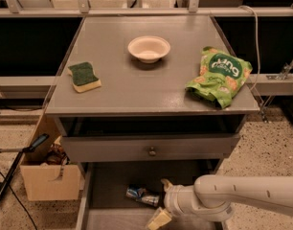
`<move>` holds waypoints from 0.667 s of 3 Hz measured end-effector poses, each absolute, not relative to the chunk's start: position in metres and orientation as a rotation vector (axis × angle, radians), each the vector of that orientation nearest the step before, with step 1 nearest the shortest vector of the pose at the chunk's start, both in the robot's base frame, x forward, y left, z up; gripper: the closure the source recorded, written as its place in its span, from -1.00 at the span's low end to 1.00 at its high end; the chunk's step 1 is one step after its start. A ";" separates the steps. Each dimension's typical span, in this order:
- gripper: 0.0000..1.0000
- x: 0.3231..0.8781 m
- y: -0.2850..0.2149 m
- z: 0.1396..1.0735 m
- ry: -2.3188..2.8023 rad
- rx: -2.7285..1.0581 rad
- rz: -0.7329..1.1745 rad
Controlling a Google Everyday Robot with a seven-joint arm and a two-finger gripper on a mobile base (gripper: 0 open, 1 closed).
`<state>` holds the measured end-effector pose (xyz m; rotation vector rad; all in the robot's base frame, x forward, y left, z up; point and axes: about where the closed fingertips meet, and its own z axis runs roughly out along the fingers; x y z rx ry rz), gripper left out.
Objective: Pick redbull can from middle drawer and place on counter
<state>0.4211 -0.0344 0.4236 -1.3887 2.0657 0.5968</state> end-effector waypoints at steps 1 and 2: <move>-1.00 0.433 -0.021 0.416 2.054 -1.384 0.610; -1.00 0.439 -0.011 0.409 2.042 -1.387 0.625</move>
Offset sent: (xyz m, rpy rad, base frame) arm 0.0249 0.0334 -0.0222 0.0401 -0.0035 0.0188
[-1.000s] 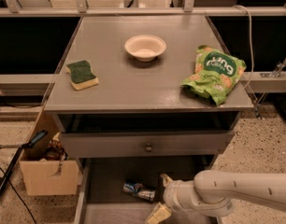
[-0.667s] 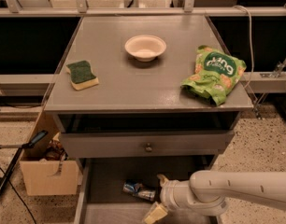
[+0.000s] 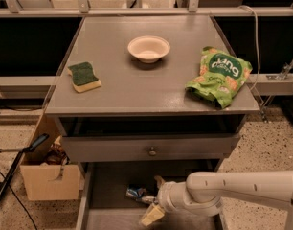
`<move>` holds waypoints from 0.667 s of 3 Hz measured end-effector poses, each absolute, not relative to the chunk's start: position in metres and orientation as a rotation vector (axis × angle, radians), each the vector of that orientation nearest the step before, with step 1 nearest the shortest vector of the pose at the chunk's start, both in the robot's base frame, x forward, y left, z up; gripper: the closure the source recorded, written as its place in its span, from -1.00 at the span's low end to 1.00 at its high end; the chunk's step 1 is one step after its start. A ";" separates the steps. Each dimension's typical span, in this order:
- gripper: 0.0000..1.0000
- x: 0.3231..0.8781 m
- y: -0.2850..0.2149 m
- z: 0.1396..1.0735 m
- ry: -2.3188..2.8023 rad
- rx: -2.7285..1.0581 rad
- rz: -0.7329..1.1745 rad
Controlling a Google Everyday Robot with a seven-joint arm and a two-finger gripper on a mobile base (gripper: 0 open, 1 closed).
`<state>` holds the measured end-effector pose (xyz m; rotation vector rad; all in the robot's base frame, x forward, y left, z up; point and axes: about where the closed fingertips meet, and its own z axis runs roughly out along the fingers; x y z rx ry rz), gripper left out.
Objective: Pick redbull can from middle drawer and place on counter
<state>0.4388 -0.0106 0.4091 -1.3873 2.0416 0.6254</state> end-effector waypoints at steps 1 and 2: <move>-1.00 0.440 -0.007 0.400 2.032 -1.386 0.638; -1.00 0.452 -0.012 0.377 2.009 -1.397 0.604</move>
Offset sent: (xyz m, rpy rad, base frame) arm 0.0138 -0.0012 -0.0234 0.0034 -0.0337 0.0054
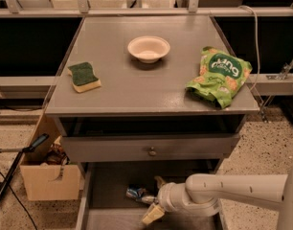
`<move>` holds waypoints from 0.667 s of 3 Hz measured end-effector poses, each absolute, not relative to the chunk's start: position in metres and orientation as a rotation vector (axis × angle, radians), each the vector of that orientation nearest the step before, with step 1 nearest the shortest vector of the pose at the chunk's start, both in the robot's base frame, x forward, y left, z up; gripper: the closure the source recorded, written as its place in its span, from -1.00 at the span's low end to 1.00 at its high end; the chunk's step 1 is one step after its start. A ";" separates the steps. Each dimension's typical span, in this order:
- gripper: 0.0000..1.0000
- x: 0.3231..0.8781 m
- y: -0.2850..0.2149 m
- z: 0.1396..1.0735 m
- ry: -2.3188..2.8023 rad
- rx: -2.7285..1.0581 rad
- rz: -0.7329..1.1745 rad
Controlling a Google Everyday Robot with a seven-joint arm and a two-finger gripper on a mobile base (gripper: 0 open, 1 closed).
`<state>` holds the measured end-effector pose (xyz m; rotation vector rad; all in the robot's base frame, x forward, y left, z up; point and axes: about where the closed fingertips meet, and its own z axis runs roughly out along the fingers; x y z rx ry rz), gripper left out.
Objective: Pick redbull can from middle drawer and place on counter
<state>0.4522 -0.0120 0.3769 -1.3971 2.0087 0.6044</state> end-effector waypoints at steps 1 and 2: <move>-1.00 0.452 -0.014 0.372 2.010 -1.397 0.601; -0.62 0.452 -0.014 0.372 2.010 -1.397 0.601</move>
Offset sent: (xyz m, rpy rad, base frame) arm 0.0002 -0.0020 -0.0046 -0.0018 -0.0013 -0.0015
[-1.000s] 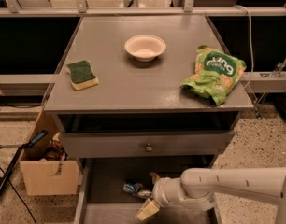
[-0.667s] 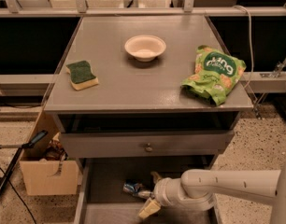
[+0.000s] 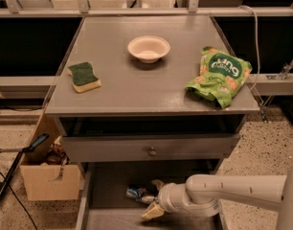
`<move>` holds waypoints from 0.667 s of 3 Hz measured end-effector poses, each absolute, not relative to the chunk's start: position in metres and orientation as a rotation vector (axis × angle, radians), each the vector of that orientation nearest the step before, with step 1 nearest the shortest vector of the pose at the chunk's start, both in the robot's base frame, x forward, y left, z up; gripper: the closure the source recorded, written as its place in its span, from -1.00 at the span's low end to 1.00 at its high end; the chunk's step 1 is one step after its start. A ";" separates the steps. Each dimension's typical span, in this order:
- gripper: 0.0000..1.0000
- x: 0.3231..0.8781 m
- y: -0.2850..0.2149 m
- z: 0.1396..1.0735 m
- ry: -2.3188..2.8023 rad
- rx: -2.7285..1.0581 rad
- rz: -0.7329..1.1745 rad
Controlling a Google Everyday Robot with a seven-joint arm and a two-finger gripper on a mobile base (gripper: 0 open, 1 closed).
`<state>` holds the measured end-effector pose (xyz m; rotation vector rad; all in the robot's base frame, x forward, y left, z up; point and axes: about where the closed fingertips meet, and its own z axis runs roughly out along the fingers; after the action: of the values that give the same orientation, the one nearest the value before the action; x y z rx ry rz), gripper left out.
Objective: Pick redbull can from middle drawer and place on counter
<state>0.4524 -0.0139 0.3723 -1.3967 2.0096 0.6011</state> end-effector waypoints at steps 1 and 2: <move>-0.16 0.452 -0.014 0.372 2.010 -1.397 0.601; 0.31 0.452 -0.014 0.372 2.010 -1.397 0.601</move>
Offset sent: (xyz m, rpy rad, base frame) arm 0.0000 0.0000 0.0000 0.0000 0.0000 0.0000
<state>0.4524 -0.0139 0.3722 -1.3967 2.0096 0.6012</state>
